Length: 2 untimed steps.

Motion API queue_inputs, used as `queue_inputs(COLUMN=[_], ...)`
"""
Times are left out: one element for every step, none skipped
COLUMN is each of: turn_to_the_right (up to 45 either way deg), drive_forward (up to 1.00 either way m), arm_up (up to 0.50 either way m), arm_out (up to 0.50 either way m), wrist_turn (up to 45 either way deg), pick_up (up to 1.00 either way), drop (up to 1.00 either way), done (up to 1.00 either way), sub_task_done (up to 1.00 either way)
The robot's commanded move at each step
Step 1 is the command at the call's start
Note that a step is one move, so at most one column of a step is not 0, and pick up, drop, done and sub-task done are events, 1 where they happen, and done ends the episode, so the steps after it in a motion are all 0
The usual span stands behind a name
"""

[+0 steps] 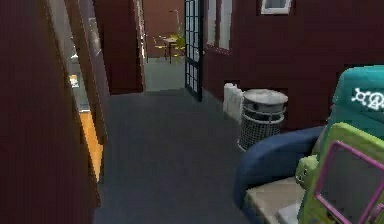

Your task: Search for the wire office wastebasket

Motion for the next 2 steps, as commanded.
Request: queue_inputs(turn_to_the_right=[-15.0, 0.0], drive_forward=[0.0, 1.0], arm_up=[0.0, 0.0], arm_out=[0.0, 0.0], wrist_turn=[0.0, 0.0], pick_up=[0.0, 0.0], drop=[0.0, 0.0], done=[0.0, 0.0], sub_task_done=[0.0, 0.0])
